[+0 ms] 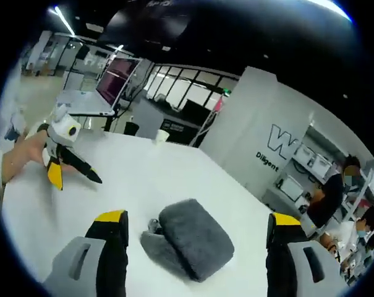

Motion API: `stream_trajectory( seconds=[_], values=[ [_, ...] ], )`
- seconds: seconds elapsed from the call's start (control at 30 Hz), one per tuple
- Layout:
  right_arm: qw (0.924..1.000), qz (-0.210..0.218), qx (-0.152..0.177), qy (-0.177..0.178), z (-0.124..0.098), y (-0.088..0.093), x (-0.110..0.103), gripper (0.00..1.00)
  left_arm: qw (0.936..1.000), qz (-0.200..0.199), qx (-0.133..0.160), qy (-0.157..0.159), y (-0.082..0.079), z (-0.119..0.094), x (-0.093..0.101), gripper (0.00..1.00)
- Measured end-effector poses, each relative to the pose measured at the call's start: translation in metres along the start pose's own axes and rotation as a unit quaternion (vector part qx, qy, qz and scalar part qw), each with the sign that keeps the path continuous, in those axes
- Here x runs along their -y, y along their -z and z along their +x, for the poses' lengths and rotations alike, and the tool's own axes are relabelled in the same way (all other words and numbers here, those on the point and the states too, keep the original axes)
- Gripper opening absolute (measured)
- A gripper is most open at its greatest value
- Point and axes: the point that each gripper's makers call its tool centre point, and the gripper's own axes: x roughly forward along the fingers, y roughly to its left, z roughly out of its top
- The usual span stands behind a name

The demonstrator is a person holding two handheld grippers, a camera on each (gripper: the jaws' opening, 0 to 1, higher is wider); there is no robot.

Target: Open the folded towel by lifting each exposed corner and separating the folded layers until the towel lies flat within the target outline without major curled edges

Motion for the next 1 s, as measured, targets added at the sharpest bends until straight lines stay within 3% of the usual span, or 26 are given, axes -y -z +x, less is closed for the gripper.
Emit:
stream_trajectory(
  seconds=[0.13,0.37,0.53,1.0],
  values=[
    [0.9995,-0.018,-0.026,0.006,0.022,0.006,-0.005,0.91,1.0000,-0.001,0.001,-0.004,0.000,-0.002,-0.002,0.99],
    [0.9988,-0.017,-0.038,-0.025,0.058,0.019,-0.022,0.84,0.9999,0.000,-0.002,-0.011,0.000,-0.004,-0.006,0.99],
    [0.9964,-0.046,-0.048,-0.052,0.081,0.031,-0.039,0.80,0.9999,0.000,0.000,-0.015,-0.001,-0.006,-0.007,0.99],
    [0.9915,-0.090,-0.082,-0.045,0.109,0.062,-0.044,0.70,0.9997,0.014,-0.017,-0.011,0.004,-0.005,-0.001,0.98]
  ],
)
